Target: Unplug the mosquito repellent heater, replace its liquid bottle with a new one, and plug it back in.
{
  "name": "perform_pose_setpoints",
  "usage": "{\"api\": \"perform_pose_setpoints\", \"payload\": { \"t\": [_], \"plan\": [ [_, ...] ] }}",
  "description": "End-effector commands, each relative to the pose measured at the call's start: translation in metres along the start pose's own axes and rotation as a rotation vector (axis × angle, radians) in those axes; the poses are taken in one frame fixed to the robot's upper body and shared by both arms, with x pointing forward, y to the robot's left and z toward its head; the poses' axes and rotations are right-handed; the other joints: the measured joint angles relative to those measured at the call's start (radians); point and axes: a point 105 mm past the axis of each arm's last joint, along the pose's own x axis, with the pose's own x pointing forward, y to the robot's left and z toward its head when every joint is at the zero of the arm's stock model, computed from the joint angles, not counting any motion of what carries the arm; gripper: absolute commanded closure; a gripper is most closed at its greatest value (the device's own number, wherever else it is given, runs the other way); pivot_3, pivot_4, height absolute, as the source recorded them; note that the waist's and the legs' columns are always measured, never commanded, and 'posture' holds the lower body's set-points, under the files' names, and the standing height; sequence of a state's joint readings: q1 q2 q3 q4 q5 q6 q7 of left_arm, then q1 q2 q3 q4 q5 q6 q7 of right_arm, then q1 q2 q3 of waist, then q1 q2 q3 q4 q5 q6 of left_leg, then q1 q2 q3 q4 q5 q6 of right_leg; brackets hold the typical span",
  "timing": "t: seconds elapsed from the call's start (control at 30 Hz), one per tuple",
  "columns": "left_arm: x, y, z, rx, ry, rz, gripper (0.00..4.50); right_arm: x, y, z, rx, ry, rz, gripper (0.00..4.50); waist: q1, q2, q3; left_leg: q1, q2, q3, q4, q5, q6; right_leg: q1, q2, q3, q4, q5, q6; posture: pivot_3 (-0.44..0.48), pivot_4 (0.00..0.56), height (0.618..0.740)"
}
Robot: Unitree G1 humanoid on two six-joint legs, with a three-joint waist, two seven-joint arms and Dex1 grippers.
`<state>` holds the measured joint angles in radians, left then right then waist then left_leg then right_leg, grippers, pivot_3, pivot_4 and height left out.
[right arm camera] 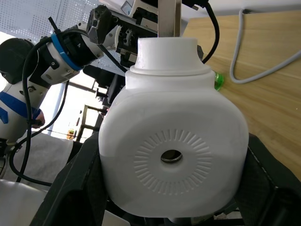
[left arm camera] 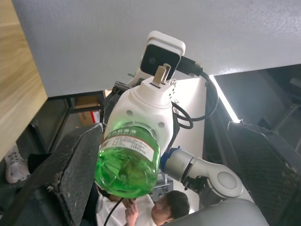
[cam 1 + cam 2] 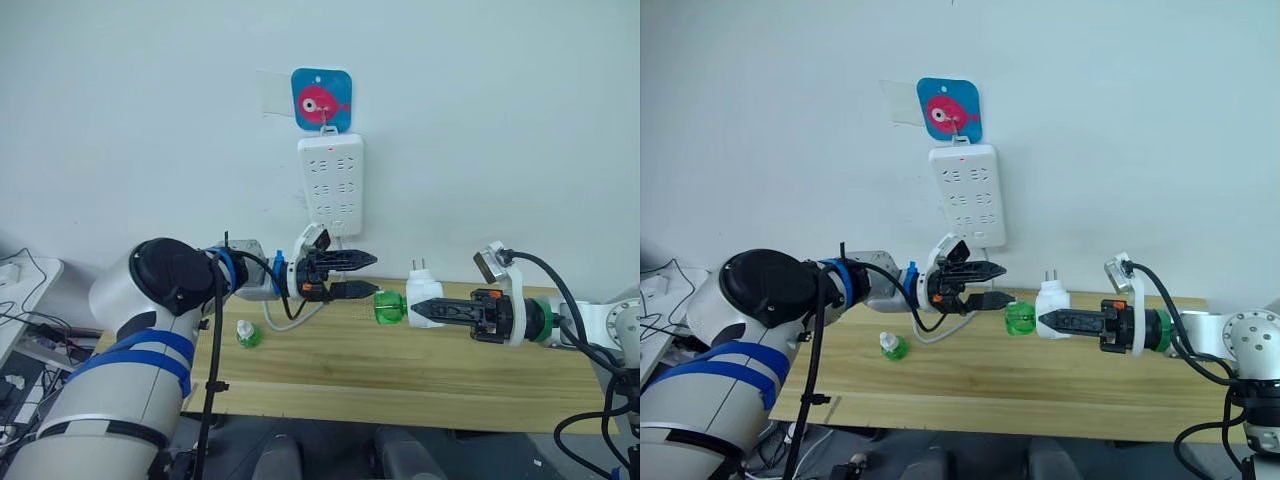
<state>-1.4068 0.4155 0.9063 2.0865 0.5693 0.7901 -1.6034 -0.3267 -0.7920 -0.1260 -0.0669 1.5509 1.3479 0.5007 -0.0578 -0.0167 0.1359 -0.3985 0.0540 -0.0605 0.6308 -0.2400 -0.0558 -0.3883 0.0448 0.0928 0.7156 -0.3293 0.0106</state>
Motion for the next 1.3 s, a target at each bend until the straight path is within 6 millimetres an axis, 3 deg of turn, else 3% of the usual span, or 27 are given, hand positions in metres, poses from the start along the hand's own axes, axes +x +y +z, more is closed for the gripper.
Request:
{"api": "perform_pose_setpoints", "payload": {
  "t": [0.03,0.27,0.37,0.57,0.67,1.07,1.3],
  "plan": [
    [-0.009,-0.003,0.004,0.078,-0.003,0.014,0.01,-0.009,0.006,0.011,-0.023,-0.048,0.009,1.46,0.001,0.000,0.000,0.000,0.000,0.000,0.000,0.000,0.000,0.000,0.000,0.000,0.000,0.000,0.000,0.026,0.134,0.740],
    [-0.043,0.009,0.008,0.425,0.037,0.141,0.01,-0.029,-0.006,0.021,0.001,-0.123,-0.048,1.46,0.000,0.000,0.000,0.001,0.000,0.001,0.000,0.000,0.000,0.000,0.000,0.001,0.000,0.000,0.000,0.042,0.129,0.740],
    [-0.054,0.014,0.010,0.749,0.072,0.169,0.01,-0.036,-0.010,0.022,0.013,-0.142,-0.065,1.46,0.007,0.000,0.000,0.001,0.000,0.001,0.000,0.000,0.000,0.000,0.000,0.001,0.000,0.000,0.000,0.049,0.129,0.740],
    [-0.047,0.023,0.001,1.394,0.154,0.157,0.01,-0.037,-0.018,0.023,0.023,-0.149,-0.079,1.46,0.033,0.000,0.000,0.000,0.000,0.003,0.000,0.000,0.000,0.000,-0.002,0.002,0.000,0.000,0.000,0.069,0.132,0.740],
    [-0.038,0.023,-0.002,1.597,0.140,0.158,0.01,-0.035,-0.019,0.024,0.022,-0.149,-0.076,1.46,0.043,0.000,0.000,0.000,-0.001,0.003,0.000,0.000,0.000,0.000,-0.003,0.002,0.000,0.000,0.000,0.073,0.131,0.740],
    [-0.006,0.004,0.008,2.096,0.046,0.163,0.01,-0.032,-0.014,0.025,0.013,-0.156,-0.046,1.46,0.056,0.000,0.000,-0.001,-0.006,0.003,0.002,0.000,0.000,0.000,-0.007,0.003,0.001,0.000,0.000,0.054,0.137,0.740],
    [0.001,0.001,0.003,2.206,0.051,0.126,0.01,-0.033,-0.010,0.027,0.007,-0.172,-0.038,1.46,0.053,0.000,0.000,-0.001,-0.006,0.003,0.003,0.000,0.000,0.000,-0.007,0.003,0.001,0.000,0.000,0.032,0.137,0.740]
  ]
}}
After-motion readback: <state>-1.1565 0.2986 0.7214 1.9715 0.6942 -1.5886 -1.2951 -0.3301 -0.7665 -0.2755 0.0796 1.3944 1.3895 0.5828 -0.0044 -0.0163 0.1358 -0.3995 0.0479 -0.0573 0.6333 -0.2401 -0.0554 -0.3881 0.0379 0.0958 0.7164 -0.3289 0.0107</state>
